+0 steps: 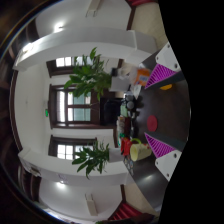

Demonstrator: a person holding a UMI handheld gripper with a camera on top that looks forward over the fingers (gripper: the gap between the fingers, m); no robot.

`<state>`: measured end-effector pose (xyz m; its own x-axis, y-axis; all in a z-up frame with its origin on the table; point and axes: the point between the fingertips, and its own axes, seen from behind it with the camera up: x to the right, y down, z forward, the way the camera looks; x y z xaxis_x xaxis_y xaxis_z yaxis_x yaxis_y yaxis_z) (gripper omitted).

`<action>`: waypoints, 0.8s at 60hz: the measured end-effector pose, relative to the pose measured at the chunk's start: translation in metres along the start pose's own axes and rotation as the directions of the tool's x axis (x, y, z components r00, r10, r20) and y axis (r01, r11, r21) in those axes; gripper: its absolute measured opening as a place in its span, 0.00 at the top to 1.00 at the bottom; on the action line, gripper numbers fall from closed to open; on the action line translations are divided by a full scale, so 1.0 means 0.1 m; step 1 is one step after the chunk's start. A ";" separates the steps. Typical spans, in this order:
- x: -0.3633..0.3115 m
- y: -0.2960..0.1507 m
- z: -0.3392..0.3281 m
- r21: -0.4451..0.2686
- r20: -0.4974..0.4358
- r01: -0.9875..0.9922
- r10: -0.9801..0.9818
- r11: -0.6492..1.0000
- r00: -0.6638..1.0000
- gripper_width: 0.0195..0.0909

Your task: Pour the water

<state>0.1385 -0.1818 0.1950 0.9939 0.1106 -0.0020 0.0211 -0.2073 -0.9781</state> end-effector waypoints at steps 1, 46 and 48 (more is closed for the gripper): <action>0.06 0.04 0.00 -0.001 -0.010 -0.009 0.009 1.000 1.000 0.08; 1.43 0.49 1.26 0.065 -0.164 -0.052 0.062 0.996 0.984 0.33; 1.44 0.49 1.26 0.060 -0.163 -0.060 0.069 0.996 0.984 0.37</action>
<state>0.2688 -0.0532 0.1205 0.9974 -0.0636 -0.0353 -0.0448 -0.1544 -0.9870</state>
